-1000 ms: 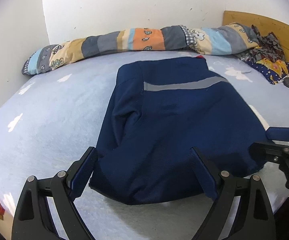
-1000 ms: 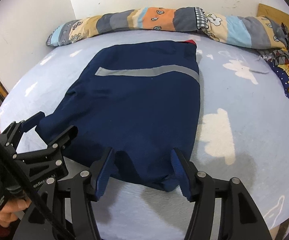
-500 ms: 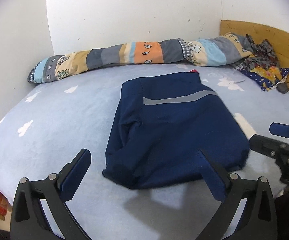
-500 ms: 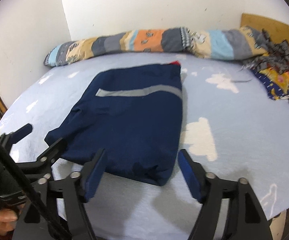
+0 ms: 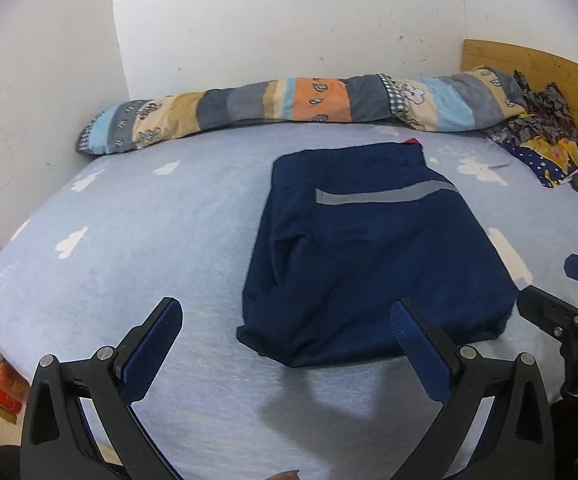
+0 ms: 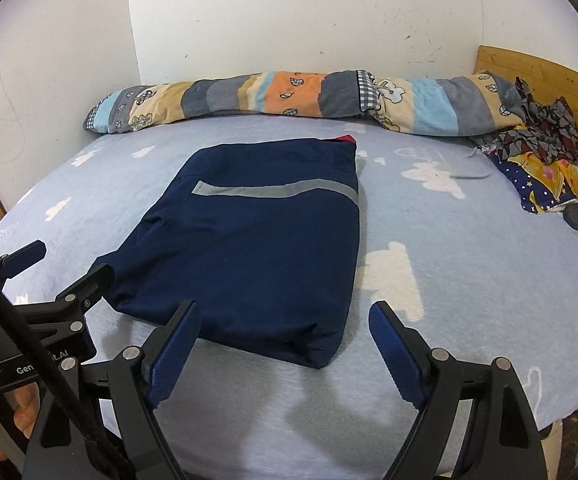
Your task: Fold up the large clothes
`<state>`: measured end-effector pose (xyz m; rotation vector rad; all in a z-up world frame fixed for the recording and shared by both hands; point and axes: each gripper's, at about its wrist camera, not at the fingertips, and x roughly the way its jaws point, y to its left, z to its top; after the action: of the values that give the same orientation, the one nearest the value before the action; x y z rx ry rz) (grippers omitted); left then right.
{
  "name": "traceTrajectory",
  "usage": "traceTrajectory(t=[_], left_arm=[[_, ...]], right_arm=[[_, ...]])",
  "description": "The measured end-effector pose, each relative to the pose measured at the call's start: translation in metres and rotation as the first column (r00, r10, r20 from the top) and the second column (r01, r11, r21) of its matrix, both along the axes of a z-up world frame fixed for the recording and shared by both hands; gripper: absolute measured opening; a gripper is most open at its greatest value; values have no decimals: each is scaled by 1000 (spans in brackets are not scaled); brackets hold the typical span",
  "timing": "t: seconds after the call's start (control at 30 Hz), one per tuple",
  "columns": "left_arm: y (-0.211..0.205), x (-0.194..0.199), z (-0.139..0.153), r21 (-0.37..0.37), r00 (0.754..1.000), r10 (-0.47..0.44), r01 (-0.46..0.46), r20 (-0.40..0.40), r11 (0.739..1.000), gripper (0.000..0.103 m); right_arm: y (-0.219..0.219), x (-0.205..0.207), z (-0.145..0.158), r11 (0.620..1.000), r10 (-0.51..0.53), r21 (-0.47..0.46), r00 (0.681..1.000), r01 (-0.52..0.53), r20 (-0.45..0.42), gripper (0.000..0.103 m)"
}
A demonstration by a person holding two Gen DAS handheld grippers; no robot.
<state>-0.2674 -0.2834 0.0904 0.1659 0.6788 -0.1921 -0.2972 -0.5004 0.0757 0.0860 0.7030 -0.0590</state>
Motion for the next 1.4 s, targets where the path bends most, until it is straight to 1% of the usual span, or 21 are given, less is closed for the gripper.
traceTrajectory(t=[0.1, 0.23, 0.6, 0.8, 0.9, 1.4], left_arm=[[0, -1, -1, -9, 1000, -10, 10, 1, 1000, 103], [-1, -4, 0, 12, 1000, -5, 4, 24, 1000, 103], [-3, -5, 0, 32, 999, -7, 6, 34, 999, 103], [-10, -5, -1, 84, 1000, -1, -2, 30, 996, 103], [-12, -4, -2, 87, 1000, -5, 3, 18, 996, 103], [-11, -5, -3, 92, 1000, -8, 6, 19, 996, 103]], right_arm=[[-1, 0, 0, 1000, 4, 1, 1000, -4, 0, 89], [0, 0, 0, 1000, 9, 1, 1000, -9, -1, 89], [2, -1, 0, 1000, 16, -8, 1000, -16, -4, 89], [3, -2, 1, 1000, 15, -13, 1000, -15, -1, 89], [2, -2, 1, 1000, 12, -13, 1000, -12, 1, 89], [-2, -2, 2, 1000, 19, -21, 1000, -19, 3, 89]])
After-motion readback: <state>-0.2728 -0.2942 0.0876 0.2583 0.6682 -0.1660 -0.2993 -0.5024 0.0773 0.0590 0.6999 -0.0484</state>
